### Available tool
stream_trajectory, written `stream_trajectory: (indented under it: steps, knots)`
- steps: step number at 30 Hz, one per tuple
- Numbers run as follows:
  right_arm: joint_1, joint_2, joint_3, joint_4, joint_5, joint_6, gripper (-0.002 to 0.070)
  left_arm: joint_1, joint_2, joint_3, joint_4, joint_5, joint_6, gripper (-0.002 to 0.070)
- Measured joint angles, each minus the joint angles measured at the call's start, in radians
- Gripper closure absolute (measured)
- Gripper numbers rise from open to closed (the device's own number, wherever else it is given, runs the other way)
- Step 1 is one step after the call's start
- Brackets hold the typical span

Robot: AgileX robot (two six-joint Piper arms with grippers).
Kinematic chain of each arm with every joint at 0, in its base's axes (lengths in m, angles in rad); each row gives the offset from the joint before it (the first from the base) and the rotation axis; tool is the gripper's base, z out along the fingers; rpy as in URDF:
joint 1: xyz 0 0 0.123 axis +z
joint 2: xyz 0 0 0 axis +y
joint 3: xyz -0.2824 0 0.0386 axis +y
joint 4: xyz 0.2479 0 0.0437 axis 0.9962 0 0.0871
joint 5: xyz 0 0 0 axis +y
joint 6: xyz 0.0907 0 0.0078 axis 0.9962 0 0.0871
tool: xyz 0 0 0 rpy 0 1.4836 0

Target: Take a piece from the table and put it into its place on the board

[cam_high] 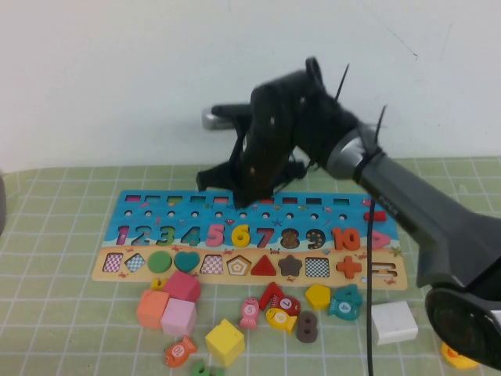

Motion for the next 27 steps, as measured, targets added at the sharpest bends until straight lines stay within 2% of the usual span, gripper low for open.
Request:
stream_trajectory:
  steps: [3, 12, 27]
  knots:
    - [0.0, -0.043, -0.056, -0.024, 0.034, -0.085, 0.0669, 0.0, 0.0, 0.0, 0.0, 0.0, 0.0, 0.0676]
    - [0.024, -0.243, -0.08, -0.004, 0.034, -0.227, 0.0676, 0.0, 0.0, 0.0, 0.0, 0.0, 0.0, 0.0676]
    - [0.056, -0.462, -0.083, 0.144, 0.034, -0.313, 0.0678, 0.0, 0.0, 0.0, 0.0, 0.0, 0.0, 0.0676]
